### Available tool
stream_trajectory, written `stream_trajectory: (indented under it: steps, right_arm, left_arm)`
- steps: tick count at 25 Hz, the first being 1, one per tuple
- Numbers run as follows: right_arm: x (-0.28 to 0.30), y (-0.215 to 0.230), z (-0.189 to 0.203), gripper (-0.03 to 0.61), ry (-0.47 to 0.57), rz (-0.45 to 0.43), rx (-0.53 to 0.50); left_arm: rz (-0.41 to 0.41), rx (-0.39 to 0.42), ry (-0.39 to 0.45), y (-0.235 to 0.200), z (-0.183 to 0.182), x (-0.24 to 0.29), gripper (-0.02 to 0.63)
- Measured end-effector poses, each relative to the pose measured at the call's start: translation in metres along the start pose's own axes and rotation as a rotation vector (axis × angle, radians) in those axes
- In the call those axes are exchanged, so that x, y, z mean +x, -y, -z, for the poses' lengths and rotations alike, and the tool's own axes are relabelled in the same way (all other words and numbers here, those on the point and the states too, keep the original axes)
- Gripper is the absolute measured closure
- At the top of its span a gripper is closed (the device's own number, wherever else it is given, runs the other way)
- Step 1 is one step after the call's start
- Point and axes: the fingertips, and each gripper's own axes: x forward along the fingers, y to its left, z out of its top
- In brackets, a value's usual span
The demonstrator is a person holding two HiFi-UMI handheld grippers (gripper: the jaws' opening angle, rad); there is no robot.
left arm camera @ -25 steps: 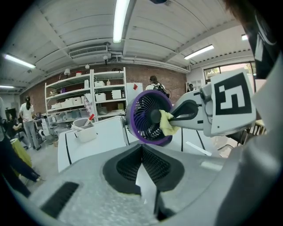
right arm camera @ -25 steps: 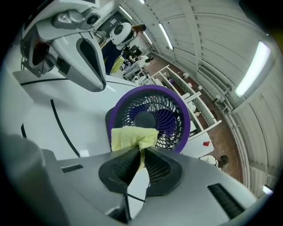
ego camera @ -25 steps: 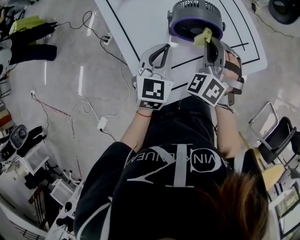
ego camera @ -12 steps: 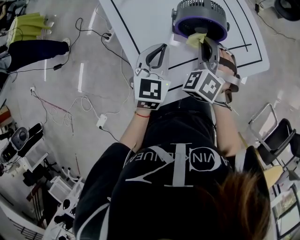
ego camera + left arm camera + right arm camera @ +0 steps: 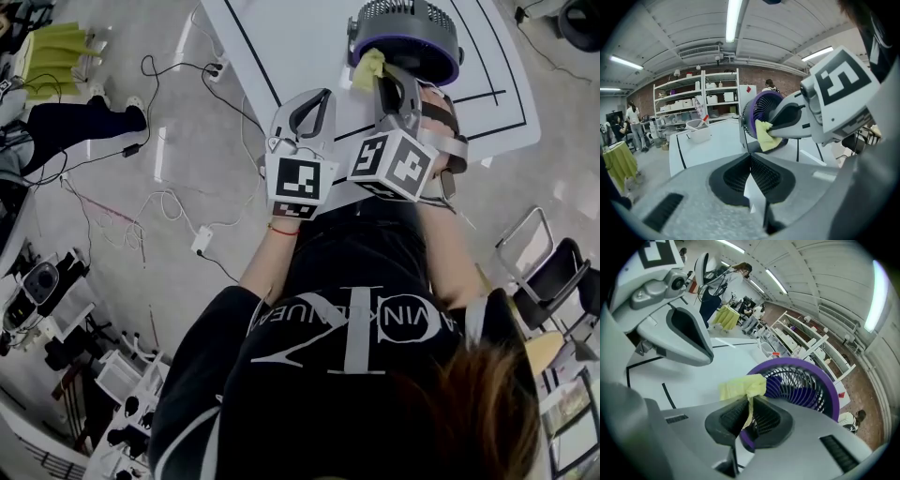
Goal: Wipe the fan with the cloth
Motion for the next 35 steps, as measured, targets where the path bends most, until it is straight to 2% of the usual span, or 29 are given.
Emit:
stream_trajectory:
  steps: [6, 13, 22, 27, 35]
  right_arm:
    - [0.001, 0.0, -0.02, 0.549, 0.053, -0.04, -0.008]
    - [-0.008, 0.016, -0.032, 0.548, 0.104, -0.044, 0.055]
    - [-0.025, 0.05, -0.04, 0.548, 0.205, -0.052, 0.297]
    - [-0.031, 0.065, -0.039, 0.548, 0.272, -0.064, 0.485]
    - [-0.047, 0.076, -0.033, 0.548, 0.297, -0.021, 0.529]
  left_arm:
    - [0.001, -0.004, 0.003, 0.003, 0.0, 0.003, 0.606]
    - [-0.007, -0.018, 0.002, 0.0, 0.0, 0.002, 0.606]
    - [0.002, -0.007, 0.017, 0.005, -0.009, 0.004, 0.606]
    - [0.003, 0.0, 0.027, 0.007, -0.015, 0.006, 0.606]
    - [-0.001, 0.008, 0.036, 0.011, -0.02, -0.001, 0.606]
